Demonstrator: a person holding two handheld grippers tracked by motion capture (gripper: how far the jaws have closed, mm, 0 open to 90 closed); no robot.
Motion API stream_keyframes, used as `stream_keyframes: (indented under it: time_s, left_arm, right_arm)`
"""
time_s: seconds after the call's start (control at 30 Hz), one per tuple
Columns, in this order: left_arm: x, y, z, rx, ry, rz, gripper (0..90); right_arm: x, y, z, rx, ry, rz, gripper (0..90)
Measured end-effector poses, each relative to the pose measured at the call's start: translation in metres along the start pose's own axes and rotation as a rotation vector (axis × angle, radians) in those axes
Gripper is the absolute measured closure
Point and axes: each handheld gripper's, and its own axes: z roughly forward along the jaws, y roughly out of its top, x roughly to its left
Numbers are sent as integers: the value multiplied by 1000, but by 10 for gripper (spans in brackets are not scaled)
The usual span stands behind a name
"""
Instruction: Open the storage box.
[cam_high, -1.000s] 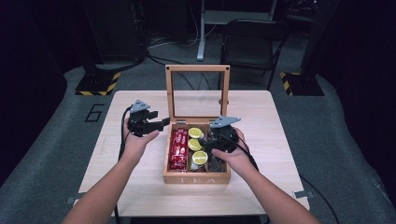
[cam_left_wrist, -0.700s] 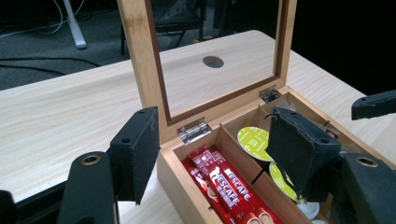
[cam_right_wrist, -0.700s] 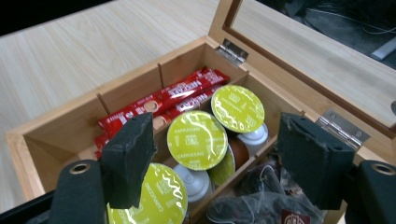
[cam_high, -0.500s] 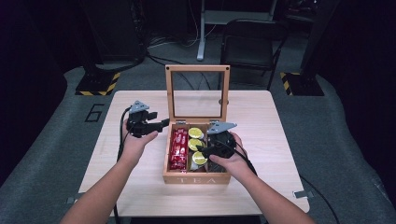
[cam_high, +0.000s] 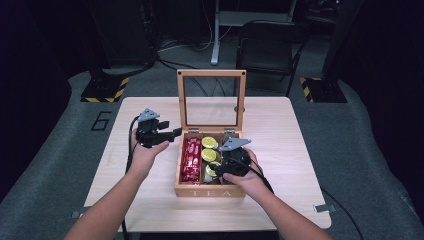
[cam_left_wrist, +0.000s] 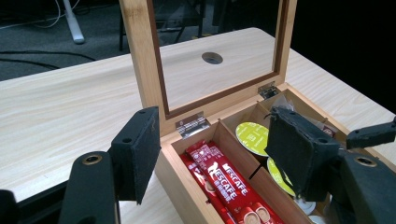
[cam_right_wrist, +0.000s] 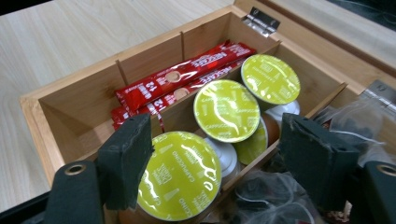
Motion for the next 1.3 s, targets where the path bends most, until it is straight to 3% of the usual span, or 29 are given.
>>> stream_keyframes:
  time_s: [0.57,0.87,1.3]
  left_arm:
    - [2,-5,0,3,5,-14,350]
    - [3,-5,-1,4,5,-13,350]
    - [2,-6,1,3,1,-22,351]
  right_arm:
    - [10,-12,15,50,37,-23,241]
    - [13,-12,14,43,54,-34,240]
    - [15,-14,18,75,62,-48,262]
